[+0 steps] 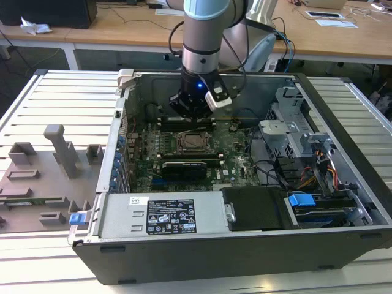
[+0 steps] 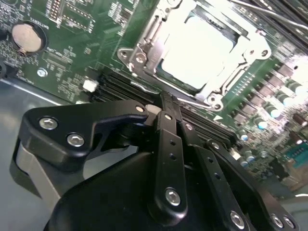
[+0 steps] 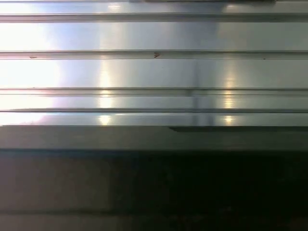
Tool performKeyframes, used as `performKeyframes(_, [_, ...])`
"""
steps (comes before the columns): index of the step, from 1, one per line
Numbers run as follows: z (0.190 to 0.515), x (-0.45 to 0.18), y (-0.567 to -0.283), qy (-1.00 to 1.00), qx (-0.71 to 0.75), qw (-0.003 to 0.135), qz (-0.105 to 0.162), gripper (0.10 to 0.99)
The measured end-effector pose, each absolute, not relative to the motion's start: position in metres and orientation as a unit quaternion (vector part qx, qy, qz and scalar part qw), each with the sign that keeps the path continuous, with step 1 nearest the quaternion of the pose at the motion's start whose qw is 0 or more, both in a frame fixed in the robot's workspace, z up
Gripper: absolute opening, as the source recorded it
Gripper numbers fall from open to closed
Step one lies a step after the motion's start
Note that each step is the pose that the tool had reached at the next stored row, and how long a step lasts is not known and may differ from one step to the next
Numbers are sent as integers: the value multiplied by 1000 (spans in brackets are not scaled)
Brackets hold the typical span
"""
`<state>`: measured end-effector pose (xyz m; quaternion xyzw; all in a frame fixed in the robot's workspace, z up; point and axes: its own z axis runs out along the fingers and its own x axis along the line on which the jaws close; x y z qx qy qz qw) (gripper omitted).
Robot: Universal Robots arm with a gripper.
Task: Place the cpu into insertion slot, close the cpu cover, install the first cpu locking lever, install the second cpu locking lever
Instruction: 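Install the first cpu locking lever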
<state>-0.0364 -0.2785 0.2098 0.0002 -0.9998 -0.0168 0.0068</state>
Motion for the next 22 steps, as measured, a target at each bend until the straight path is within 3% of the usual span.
performKeyframes(22, [211, -25, -279, -1000, 2, 8, -17, 106])
